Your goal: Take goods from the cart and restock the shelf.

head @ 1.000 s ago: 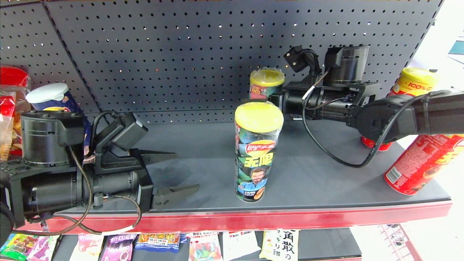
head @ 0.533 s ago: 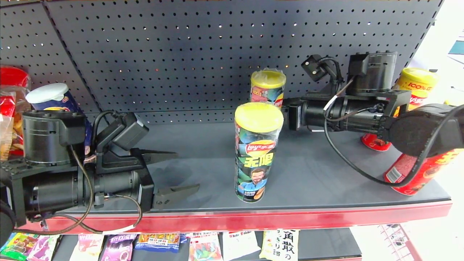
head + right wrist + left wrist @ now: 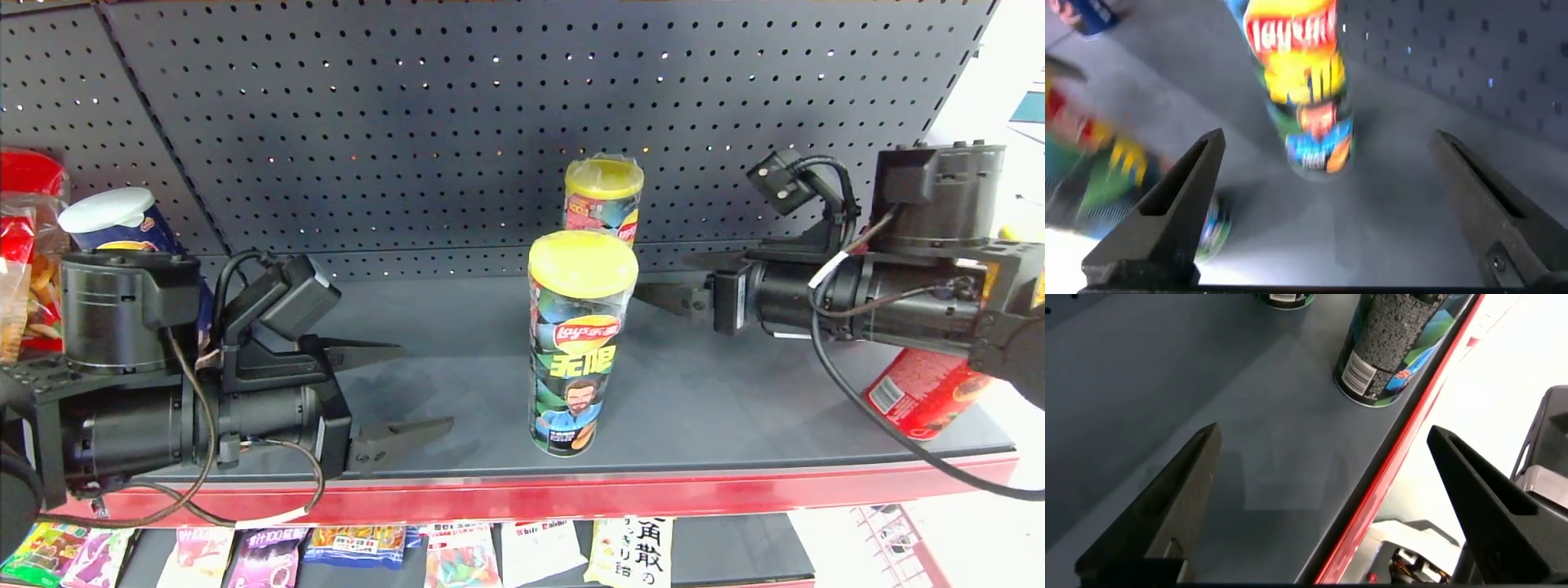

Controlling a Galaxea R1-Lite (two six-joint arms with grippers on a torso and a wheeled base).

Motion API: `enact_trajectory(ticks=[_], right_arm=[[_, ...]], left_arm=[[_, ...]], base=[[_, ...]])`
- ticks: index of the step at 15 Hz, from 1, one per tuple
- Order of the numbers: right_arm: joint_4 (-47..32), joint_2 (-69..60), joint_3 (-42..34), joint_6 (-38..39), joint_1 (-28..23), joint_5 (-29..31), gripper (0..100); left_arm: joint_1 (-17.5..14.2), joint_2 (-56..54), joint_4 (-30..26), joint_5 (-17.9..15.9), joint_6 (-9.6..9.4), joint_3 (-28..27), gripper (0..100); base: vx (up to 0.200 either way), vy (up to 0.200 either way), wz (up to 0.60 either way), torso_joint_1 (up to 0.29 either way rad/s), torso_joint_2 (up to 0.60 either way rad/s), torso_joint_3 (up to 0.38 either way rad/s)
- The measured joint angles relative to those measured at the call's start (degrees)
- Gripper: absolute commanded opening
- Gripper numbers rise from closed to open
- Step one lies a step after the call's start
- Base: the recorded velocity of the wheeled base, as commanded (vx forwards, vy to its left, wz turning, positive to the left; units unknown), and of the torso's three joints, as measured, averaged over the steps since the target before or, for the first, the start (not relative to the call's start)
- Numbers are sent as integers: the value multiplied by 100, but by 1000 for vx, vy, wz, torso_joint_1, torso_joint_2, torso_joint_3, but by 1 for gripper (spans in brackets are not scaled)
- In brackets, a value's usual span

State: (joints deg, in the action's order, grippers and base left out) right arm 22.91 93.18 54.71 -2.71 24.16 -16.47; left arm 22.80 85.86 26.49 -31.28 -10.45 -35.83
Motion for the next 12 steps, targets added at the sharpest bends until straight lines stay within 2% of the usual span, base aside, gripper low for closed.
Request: enact_trajectory(ticks=[3,6,9,12], right_arm=[[5,-521,-610,0,4,11,100],[-9,-1187,-1414,-11,65,-26,100],[-9,-2081,-2269,-11,386,-48,100],[-2,-2820,-2759,-5,535,13,100]], left_arm=[[35,138,6,17,-41,-24,100],[55,413,5,134,-252,-80,100],[217,722,2,148,-260,-260,100],[316,1073,5,151,-263,-564,100]], base=[[0,0,0,0,0,0],[0,0,0,0,0,0],[0,0,0,0,0,0],[0,0,0,0,0,0]])
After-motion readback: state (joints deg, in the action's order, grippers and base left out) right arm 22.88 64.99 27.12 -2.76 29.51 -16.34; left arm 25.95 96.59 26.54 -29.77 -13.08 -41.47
